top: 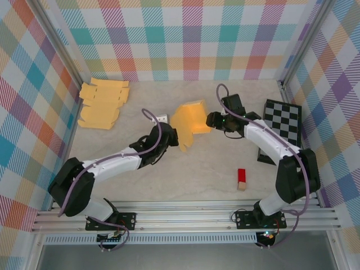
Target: Fold the paper box
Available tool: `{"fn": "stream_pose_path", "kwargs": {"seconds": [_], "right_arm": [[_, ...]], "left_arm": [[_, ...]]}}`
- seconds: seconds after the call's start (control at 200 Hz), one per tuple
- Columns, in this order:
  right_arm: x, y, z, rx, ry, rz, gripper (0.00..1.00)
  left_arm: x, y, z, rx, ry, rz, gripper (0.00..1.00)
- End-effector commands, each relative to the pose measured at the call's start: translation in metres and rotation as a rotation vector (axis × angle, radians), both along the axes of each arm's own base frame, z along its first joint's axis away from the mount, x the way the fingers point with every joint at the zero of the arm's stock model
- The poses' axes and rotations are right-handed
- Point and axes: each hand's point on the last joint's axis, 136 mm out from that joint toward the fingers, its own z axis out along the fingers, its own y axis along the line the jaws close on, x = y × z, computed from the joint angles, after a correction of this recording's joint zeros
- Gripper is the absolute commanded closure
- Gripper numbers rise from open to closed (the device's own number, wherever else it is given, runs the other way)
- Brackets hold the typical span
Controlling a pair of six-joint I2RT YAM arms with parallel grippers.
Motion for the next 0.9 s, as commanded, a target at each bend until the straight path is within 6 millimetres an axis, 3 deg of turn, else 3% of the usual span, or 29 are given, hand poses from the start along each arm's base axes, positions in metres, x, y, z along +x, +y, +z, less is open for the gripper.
{"fn": "stream_pose_path", "kwargs": {"seconds": [0.0, 0.19, 0.255, 0.36, 0.52, 0.62, 0.745, 0.9], "right_arm": [[-0.008, 0.007, 0.07, -0.044, -0.172, 0.193, 0.41], [-0.029, 0.043, 0.15, -0.192, -0.588, 0.735, 0.4], [-0.034, 0.052, 0.165, -0.257, -0.739, 0.875, 0.41], [-0.049, 0.068, 0.172, -0.338, -0.955, 1.129, 0.41], [-0.065, 0.082, 0.152, -0.331, -1.02, 1.378, 0.41], [-0.054, 0.086, 0.137, -0.309, -0.971, 1.388, 0.41], [-0.055, 0.092, 0.118, -0.256, -0.914, 1.429, 0.41], [-0.071, 0.104, 0.087, -0.211, -0.833, 1.507, 0.41]], "left_arm": [[-0.02, 0.023, 0.012, 0.3, 0.042, -0.144, 1.0], [-0.048, 0.029, 0.044, 0.531, 0.079, -0.407, 1.0], [-0.057, 0.027, 0.056, 0.571, 0.082, -0.499, 1.0], [-0.072, 0.024, 0.074, 0.598, 0.088, -0.619, 1.0], [-0.092, 0.018, 0.093, 0.587, 0.035, -0.758, 1.0], [-0.101, 0.016, 0.1, 0.584, -0.001, -0.821, 1.0], [-0.101, 0.018, 0.105, 0.602, -0.029, -0.834, 1.0], [-0.095, 0.017, 0.105, 0.623, -0.031, -0.824, 1.0]]}}
